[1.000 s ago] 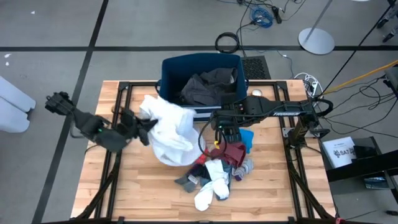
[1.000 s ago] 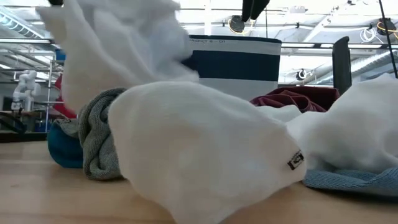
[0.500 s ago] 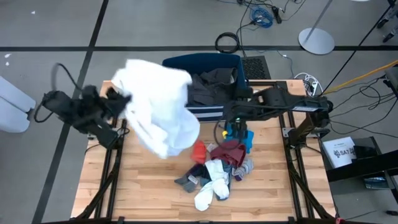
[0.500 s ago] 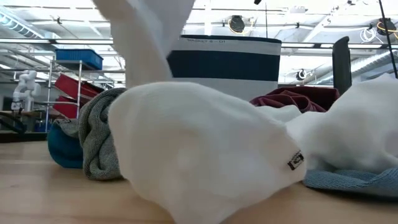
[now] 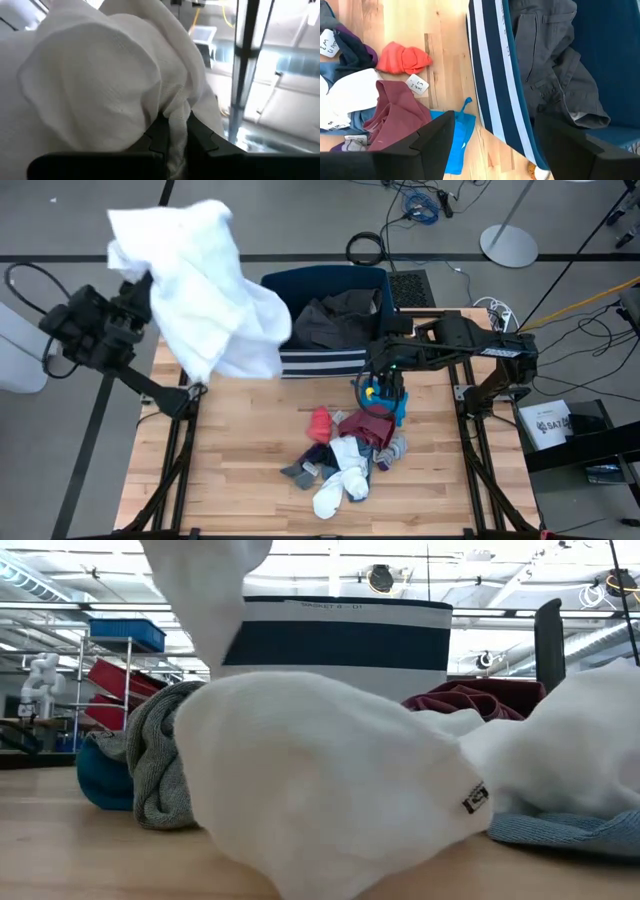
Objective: Sort clothes
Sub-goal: Put the white polo shirt into the blue laundry organizer
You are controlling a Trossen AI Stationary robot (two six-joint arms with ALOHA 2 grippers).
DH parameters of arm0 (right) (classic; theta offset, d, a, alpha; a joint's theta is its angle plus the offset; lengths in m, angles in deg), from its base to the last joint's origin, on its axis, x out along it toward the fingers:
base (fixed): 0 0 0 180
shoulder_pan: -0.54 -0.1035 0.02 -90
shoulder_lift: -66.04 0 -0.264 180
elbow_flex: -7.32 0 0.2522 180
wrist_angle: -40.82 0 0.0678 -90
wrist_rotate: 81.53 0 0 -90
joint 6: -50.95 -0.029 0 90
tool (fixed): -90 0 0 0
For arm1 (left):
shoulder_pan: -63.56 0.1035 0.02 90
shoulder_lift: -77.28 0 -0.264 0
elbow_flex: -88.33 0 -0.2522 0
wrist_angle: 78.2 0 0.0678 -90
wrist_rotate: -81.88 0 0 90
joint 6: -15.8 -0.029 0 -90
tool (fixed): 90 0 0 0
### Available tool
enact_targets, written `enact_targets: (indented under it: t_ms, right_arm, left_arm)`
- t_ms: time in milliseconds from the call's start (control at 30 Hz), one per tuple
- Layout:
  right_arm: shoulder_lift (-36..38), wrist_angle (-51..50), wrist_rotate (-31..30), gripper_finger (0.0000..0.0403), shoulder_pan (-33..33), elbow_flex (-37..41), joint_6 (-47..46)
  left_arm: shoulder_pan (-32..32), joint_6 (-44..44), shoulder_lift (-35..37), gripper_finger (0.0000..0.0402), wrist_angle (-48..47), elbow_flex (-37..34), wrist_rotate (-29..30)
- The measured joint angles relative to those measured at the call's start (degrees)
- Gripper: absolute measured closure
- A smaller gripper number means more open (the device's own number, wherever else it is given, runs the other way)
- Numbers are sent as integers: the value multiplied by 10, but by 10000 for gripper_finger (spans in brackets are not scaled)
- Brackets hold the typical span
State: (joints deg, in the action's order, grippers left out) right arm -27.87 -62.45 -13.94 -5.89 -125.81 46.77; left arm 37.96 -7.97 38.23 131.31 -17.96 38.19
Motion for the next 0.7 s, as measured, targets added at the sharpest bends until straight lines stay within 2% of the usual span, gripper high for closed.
enact_targets:
  t_ms: [233, 367, 533, 700]
  right_arm:
    - [0, 20, 0, 140, 2, 0, 12]
    - [0, 28, 0, 140, 2, 0, 12]
    - [0, 27, 0, 140, 2, 0, 5]
    - [0, 12, 0, 140, 2, 0, -10]
  left_arm:
    - [65, -21, -91, 367, -25, 98, -83]
    - [112, -37, -160, 367, -75, 187, -100]
    - [196, 38, -252, 367, -264, 343, -90]
    - [303, 141, -351, 367, -443, 513, -137]
